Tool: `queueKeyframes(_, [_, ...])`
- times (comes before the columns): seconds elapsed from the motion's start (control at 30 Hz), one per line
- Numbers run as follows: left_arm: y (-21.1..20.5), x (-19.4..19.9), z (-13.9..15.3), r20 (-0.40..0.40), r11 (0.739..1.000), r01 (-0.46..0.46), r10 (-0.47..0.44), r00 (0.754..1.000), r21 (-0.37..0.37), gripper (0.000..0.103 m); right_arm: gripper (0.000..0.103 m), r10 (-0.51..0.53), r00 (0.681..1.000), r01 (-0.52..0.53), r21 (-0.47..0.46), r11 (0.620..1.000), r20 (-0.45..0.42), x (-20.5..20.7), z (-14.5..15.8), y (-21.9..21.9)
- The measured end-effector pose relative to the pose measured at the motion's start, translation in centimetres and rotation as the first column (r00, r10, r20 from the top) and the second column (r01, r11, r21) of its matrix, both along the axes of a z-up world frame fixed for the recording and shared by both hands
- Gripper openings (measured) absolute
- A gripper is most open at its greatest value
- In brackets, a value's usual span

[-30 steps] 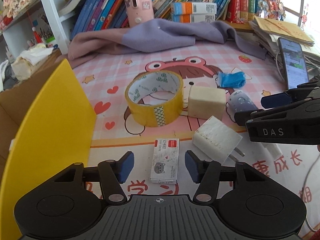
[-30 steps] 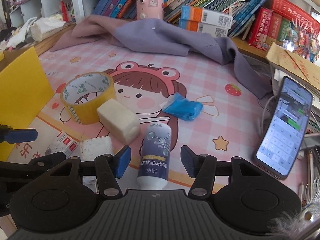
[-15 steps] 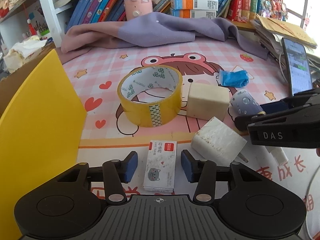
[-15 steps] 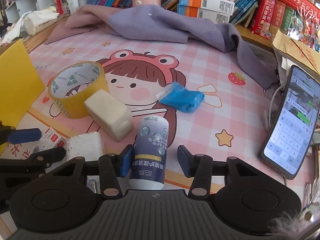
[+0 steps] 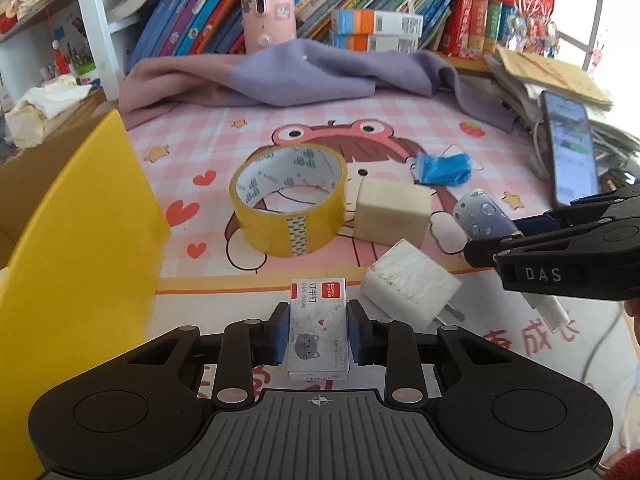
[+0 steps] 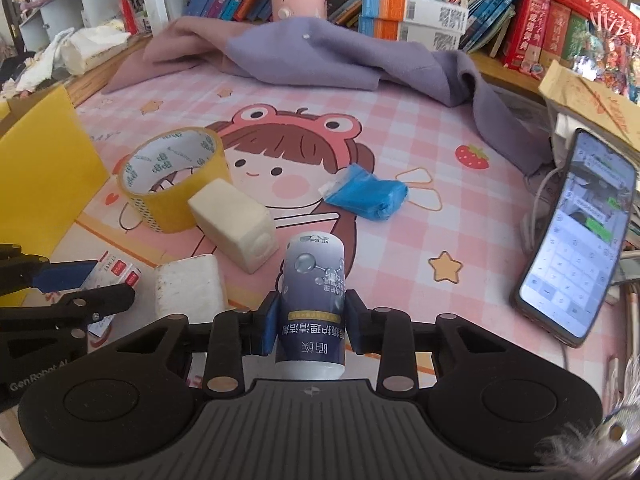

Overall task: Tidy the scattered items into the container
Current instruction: 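Grasp white lotion bottle with right gripper while left gripper grasps small white box, then lift and carry lotion bottle and small white box toward the yellow box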

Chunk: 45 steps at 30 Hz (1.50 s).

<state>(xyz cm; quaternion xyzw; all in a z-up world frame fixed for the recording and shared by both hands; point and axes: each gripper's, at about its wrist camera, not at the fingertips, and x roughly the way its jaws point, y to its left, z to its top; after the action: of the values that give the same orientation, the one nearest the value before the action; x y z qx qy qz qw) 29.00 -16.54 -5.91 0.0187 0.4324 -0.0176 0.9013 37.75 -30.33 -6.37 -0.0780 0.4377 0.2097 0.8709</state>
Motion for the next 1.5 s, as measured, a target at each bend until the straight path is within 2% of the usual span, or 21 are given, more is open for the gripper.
queueKeyframes(0.27, [-0.1, -3.2, 3.0, 0.057, 1.000, 0.014, -0.014, 0.998, -0.012, 0.028, 0.031, 0.039, 0.999, -0.039, 0.008, 0.999, 0.021, -3.6, 2.6, -1.1])
queueKeyframes(0.53, [-0.2, -6.4, 4.3, 0.096, 0.998, 0.034, -0.029, 0.995, -0.045, 0.028, 0.032, 0.047, 0.998, -0.048, 0.027, 0.999, 0.037, -7.7, 3.5, -1.0])
queueKeyframes(0.7, [0.2, -8.3, 5.1, 0.123, 0.996, 0.073, -0.066, 0.990, -0.055, 0.028, 0.032, 0.053, 0.997, -0.053, 0.007, 0.999, 0.051, -10.0, 4.1, -0.6])
queueKeyframes(1.17, [2.1, -13.1, 6.1, 0.177, 0.982, 0.174, -0.158, 0.971, -0.077, 0.028, 0.032, -0.022, 0.995, 0.023, -0.016, 1.000, 0.098, -16.3, 5.8, 0.6])
queueKeyframes(1.5, [5.5, -18.9, 6.8, 0.200, 0.974, 0.210, -0.191, 0.961, -0.080, 0.028, 0.032, -0.044, 0.992, 0.045, -0.007, 0.999, 0.116, -23.1, 6.3, 3.9])
